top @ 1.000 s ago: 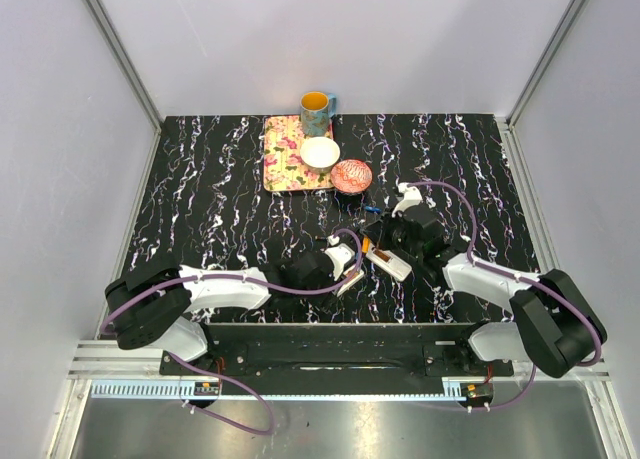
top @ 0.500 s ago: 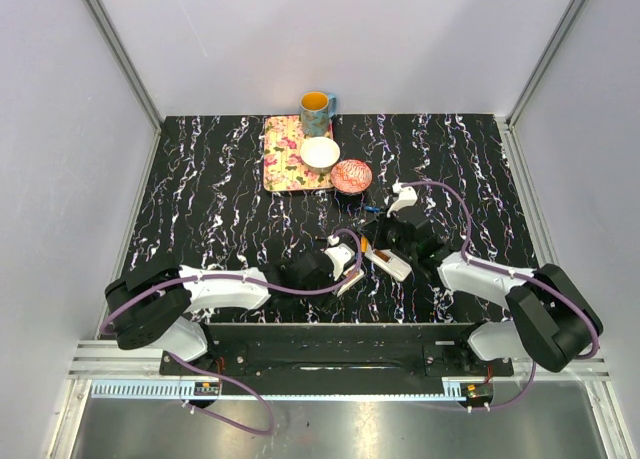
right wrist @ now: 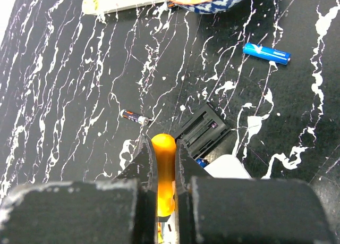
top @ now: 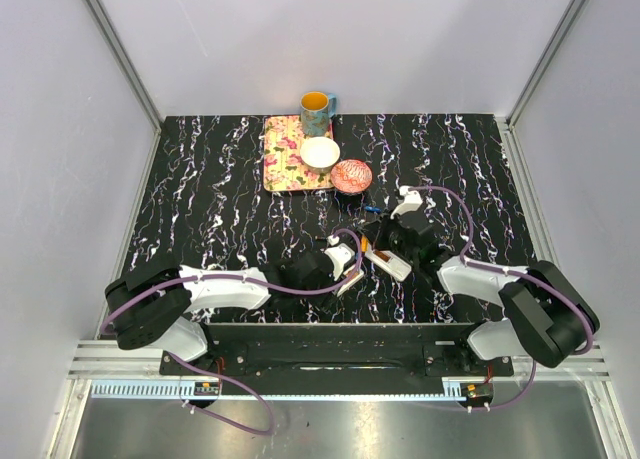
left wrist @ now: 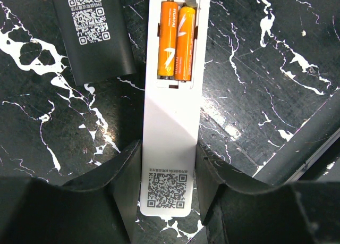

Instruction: Unload the batteries from the remote control

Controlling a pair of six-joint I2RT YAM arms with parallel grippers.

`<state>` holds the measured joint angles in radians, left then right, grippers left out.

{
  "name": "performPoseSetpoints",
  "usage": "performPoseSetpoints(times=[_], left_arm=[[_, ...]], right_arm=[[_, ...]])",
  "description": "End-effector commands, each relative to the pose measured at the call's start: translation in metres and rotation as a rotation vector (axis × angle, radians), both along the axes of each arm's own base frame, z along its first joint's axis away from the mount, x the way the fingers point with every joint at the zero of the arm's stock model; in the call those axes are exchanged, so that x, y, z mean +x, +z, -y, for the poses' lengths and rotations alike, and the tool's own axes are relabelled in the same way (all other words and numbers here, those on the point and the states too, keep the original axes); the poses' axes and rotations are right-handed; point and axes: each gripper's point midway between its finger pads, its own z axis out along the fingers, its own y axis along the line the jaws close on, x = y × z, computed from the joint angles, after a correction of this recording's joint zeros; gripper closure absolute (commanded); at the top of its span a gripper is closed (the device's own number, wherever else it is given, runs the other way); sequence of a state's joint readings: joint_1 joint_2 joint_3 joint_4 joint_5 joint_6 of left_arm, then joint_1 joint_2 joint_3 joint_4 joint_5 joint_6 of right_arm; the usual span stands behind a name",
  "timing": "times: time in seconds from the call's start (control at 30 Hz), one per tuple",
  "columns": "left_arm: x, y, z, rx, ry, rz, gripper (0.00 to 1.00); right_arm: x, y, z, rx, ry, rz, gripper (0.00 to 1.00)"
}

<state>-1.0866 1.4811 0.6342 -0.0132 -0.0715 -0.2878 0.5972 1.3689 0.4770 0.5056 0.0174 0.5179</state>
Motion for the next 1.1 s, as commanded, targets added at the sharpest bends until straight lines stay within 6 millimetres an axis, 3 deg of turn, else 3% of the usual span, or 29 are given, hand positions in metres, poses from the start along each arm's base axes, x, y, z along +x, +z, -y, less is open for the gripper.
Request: performPoseSetpoints(times=[0.0,0.2,0.37,0.57,1.07], left_arm=[[-0.012,-0.007,0.012,-0.032,-0.032,-0.061,1.00],[-0.013,-0.008,0.012,-0.031,-0.031,-0.062,1.00],[-0.012,-0.008,0.013,-0.034,-0.029,-0.061,1.00],[-0.012,-0.010,0.013,-0.033,-0.031,-0.062,1.00],[-0.011,-0.012,0.015,-0.027,-0.027,-0.067,1.00]], right_arm=[[-0.029,-0.011,-0.022,0.150,0.063,-0.130,1.00],[-0.026,0.007,-0.017,0.248,0.045,-0.127,1.00],[-0.024,0.002,-0.012,0.333,0.041,-0.185,1.00],[-0.021,0.007,-0.021,0.428,0.072,-0.194,1.00],[-0.023,0.024,-0.026,0.470,0.099,-0.193,1.00]])
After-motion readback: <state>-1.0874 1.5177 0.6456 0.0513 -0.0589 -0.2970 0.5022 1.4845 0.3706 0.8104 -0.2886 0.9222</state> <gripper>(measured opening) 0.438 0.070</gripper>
